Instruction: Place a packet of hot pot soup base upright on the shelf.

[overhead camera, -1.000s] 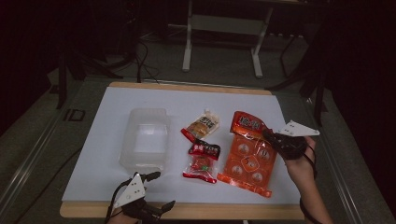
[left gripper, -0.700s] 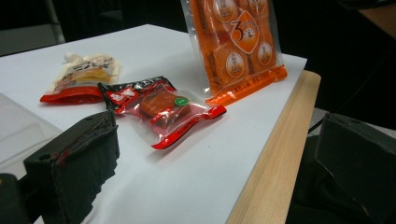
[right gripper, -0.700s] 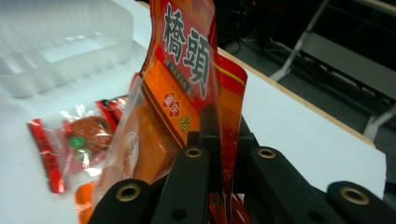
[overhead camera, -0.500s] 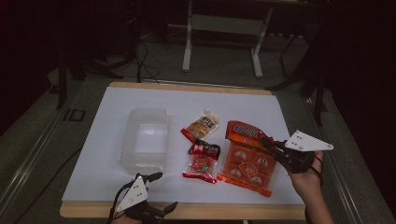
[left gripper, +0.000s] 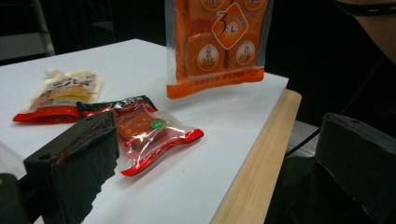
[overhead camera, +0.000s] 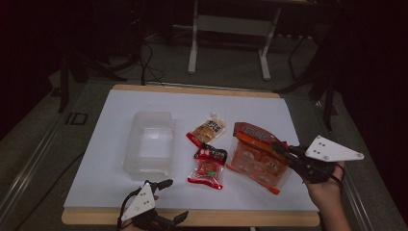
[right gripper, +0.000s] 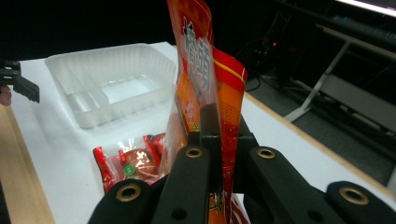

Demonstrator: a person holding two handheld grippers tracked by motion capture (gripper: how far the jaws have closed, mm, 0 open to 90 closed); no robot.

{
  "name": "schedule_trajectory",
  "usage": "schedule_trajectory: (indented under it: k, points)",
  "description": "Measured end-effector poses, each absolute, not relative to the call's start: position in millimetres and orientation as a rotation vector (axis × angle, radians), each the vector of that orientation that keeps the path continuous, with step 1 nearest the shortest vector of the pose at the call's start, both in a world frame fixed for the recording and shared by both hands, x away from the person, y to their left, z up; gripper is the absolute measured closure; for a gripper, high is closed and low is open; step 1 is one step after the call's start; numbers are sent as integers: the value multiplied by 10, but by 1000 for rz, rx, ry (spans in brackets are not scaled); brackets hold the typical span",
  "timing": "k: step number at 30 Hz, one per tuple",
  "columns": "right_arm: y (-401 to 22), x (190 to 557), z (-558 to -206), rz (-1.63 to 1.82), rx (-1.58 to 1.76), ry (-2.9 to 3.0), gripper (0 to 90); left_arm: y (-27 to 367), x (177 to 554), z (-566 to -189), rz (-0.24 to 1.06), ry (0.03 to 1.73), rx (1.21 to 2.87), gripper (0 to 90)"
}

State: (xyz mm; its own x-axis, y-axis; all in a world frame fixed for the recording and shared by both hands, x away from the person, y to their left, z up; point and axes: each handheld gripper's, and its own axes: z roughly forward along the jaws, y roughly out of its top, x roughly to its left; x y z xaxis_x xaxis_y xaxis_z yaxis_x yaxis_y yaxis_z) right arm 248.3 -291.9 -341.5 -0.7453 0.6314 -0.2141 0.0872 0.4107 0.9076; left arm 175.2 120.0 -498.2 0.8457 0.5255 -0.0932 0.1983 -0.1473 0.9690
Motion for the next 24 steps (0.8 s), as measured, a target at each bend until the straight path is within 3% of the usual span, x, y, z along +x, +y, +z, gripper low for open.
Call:
schedule_trajectory:
  k: [10, 24]
  points:
    - [-2811, 2358, -3179, 1376, 517, 2122, 895, 1141, 1867, -4801, 330, 509, 1744, 2]
    - [-2576, 2229, -3106, 1411, 406, 2152, 895, 985, 2167, -4479, 311, 426, 1776, 2]
